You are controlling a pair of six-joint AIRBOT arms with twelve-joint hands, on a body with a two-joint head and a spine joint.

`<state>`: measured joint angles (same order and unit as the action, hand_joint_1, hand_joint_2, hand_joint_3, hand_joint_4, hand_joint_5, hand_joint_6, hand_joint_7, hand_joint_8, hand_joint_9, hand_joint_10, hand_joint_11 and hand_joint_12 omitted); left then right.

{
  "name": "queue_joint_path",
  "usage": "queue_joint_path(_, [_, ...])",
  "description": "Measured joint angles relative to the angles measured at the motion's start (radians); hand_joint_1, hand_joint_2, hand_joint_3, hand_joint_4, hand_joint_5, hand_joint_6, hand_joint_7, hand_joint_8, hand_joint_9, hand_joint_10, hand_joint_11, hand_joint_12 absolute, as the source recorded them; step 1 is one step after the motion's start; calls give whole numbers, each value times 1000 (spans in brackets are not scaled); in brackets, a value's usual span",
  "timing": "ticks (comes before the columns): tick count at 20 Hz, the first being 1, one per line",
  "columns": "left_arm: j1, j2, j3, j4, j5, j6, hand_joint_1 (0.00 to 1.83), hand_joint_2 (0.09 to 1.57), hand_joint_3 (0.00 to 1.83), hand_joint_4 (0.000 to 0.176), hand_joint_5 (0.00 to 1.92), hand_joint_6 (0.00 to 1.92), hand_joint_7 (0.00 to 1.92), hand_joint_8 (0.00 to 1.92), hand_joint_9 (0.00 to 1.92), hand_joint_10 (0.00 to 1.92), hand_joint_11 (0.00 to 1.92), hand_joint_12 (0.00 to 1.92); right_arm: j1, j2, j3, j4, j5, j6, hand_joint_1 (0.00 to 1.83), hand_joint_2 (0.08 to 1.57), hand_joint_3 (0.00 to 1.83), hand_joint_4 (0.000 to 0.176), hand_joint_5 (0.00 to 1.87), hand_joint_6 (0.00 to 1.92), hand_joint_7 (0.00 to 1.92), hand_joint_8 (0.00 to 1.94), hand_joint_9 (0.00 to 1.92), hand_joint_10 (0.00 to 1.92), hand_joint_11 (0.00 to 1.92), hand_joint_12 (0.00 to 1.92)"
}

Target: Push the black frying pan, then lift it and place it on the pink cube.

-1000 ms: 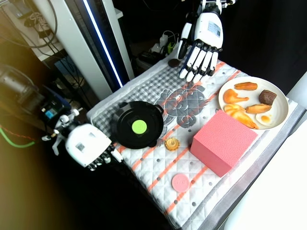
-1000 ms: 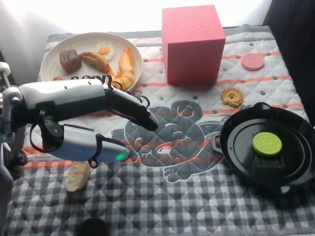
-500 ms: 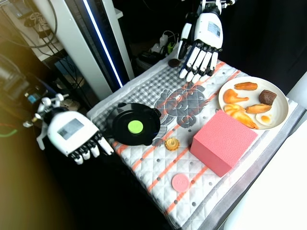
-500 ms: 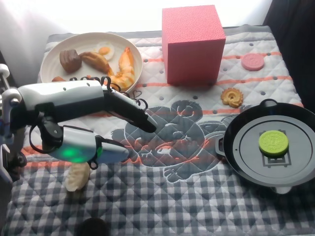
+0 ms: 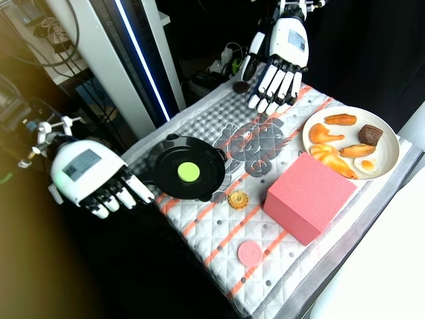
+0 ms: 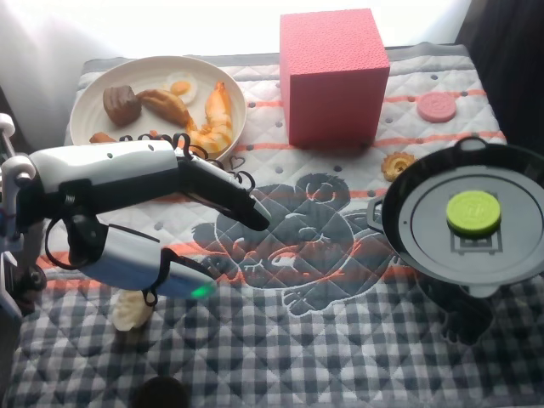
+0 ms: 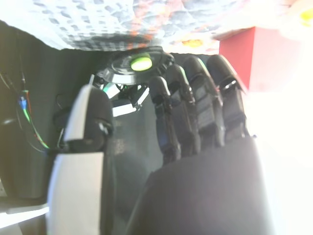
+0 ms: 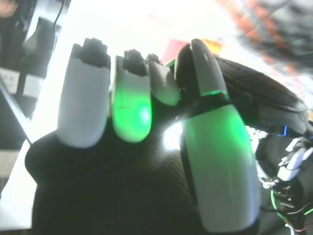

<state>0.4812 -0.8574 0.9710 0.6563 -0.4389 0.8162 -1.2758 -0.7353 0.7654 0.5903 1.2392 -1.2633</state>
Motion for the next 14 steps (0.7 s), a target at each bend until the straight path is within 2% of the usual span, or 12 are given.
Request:
queue_joint_path(2, [9,0,0,-10,-3,3,1016,1070,546,0,605,138,571,2,337,470,0,1088,0,-1,-2,-8,40,13,1444,1307,0,0,1191,1921,1516,1941,1673,1921,1683,1921])
queue_joint_path(3, [9,0,0,-10,-2,4,966,1110,529,0,581,129,544,0,314,465,0,1028,0,-1,-2,-7,59,24,1460,1311,0,0,1165,1921,1494,1941,1653,1921,1667,1921])
queue_joint_path(5, [9,0,0,-11,-4,4,993,1113,450,0,601,133,545,3,318,459,0,974,5,-1,-2,-8,85,31,1469,1305,0,0,1135,1921,1459,1941,1621,1921,1637,1921])
queue_joint_path(9, [9,0,0,-12,-4,4,1031,1119,385,0,656,109,588,7,381,401,0,1090,40,11,-1,-30,113,32,1487,1294,0,0,1175,1921,1503,1941,1656,1921,1673,1921])
queue_joint_path(12, [12,0,0,-14,-4,4,1101,1112,329,0,647,76,573,2,397,321,0,954,72,15,10,-35,126,33,1491,1288,0,0,1216,1921,1535,1941,1681,1921,1691,1921])
queue_joint_path(14, [13,0,0,-14,-4,4,1048,1188,236,0,601,49,526,0,345,311,0,902,102,16,23,-35,126,32,1520,1261,0,0,1237,1921,1541,1941,1679,1921,1681,1921])
